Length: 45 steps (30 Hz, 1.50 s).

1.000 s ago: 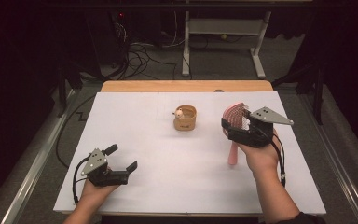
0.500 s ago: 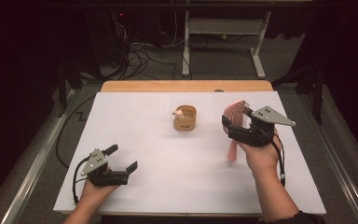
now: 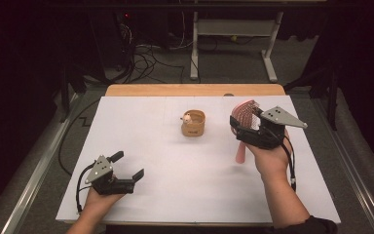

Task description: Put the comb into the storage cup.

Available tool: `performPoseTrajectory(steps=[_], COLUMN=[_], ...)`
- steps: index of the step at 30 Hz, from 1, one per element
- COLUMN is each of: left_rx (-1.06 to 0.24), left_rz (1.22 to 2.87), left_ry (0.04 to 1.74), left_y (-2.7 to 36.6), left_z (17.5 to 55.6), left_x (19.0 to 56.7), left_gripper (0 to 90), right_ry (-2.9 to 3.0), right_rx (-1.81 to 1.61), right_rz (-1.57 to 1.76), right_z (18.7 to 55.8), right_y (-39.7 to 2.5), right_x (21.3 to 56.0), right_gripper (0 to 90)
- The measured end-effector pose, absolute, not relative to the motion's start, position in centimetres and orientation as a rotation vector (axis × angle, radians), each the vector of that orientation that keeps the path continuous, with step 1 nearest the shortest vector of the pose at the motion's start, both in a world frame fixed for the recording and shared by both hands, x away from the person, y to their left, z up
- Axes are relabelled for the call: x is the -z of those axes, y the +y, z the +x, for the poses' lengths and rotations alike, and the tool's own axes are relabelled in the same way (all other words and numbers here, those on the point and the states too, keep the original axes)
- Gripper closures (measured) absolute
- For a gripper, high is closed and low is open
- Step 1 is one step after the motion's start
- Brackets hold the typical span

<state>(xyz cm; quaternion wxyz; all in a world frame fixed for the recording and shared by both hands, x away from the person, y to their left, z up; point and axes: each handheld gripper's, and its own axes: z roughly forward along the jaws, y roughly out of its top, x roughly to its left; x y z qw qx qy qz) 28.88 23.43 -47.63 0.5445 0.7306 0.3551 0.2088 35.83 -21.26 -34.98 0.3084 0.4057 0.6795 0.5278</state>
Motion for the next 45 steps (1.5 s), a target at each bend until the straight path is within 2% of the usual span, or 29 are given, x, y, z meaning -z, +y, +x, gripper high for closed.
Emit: performPoseTrajectory(steps=[25,45], left_rx=[-0.516,-0.516], left_rz=[1.728,1.726], left_ry=[0.841,0.84], left_y=[23.4,23.5], left_z=[28.8,28.6], left_x=[47.6,47.6], left_gripper=[0.0,0.0], right_ry=[1.765,1.752], right_rx=[-1.409,-1.446], right_rz=[1.049,1.04], right_z=[36.9,38.9], right_y=[-20.3,-18.0], right_x=[33.5,32.8], right_gripper=[20.3,20.3])
